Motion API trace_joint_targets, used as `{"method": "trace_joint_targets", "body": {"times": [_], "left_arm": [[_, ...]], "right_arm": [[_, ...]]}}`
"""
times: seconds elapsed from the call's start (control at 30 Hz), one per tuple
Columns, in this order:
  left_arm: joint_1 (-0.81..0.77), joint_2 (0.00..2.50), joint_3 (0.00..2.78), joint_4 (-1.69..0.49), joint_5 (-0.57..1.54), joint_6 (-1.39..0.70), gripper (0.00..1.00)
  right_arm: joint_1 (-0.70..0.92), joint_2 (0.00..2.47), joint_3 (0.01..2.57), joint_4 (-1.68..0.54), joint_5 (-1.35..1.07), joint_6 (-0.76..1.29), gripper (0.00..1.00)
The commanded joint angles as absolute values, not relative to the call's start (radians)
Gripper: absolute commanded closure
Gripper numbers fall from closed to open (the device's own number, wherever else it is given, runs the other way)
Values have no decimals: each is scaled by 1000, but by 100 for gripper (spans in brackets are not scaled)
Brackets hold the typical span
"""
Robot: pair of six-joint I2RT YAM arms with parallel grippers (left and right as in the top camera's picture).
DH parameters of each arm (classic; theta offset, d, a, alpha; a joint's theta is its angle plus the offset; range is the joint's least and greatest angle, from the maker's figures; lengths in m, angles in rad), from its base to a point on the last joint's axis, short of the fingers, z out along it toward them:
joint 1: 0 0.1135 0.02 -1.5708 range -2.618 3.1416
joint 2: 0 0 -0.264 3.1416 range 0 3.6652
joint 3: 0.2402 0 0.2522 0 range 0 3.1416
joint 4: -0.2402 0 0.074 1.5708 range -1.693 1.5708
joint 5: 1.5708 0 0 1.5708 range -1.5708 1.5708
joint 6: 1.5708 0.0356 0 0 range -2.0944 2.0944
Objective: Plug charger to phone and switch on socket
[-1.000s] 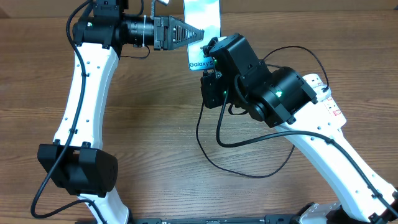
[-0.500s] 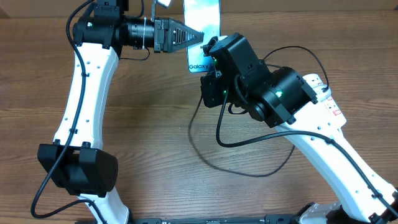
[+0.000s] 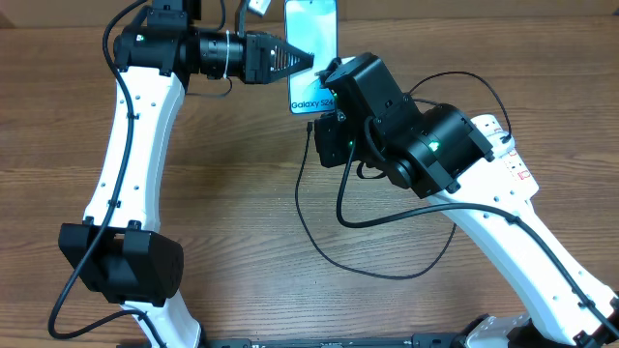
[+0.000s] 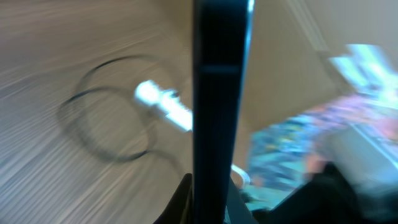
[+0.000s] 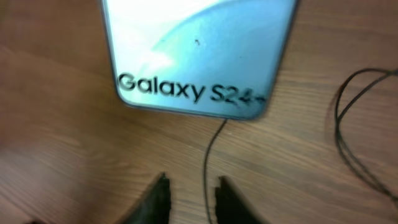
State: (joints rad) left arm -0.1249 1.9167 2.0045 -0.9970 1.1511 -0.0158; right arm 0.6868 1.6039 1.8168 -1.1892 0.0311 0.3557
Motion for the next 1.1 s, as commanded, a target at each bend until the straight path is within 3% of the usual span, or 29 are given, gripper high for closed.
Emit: {"method": "trace_joint_targets", "body": {"times": [0.0, 0.07, 0.2, 0.4, 0.57, 0.8, 1.07], "left_arm": [[-131, 1909, 2019, -1042, 852, -23, 96], [-131, 1909, 2019, -1078, 714, -67, 96], [-131, 1909, 2019, -1126, 571, -94, 96], [-111, 1909, 2019, -1180, 314, -276, 96], [-87, 1909, 2019, -1231, 205, -410, 96], [-74, 1909, 2019, -1261, 203, -431, 96], [-74, 1909, 2019, -1275, 203, -430, 96]], "right_arm": [[677, 1608, 1847, -1192, 65, 416, 52], [667, 1613, 1847, -1191, 74, 454, 41], [624, 1659, 1847, -1188, 73, 545, 29], [527, 1794, 1865, -1155, -134, 523, 25], [480, 1938, 1992, -1208, -152, 524, 25], [483, 2173, 2109, -1141, -67, 601, 27], [528, 2331, 2106, -1078, 39, 672, 50]]}}
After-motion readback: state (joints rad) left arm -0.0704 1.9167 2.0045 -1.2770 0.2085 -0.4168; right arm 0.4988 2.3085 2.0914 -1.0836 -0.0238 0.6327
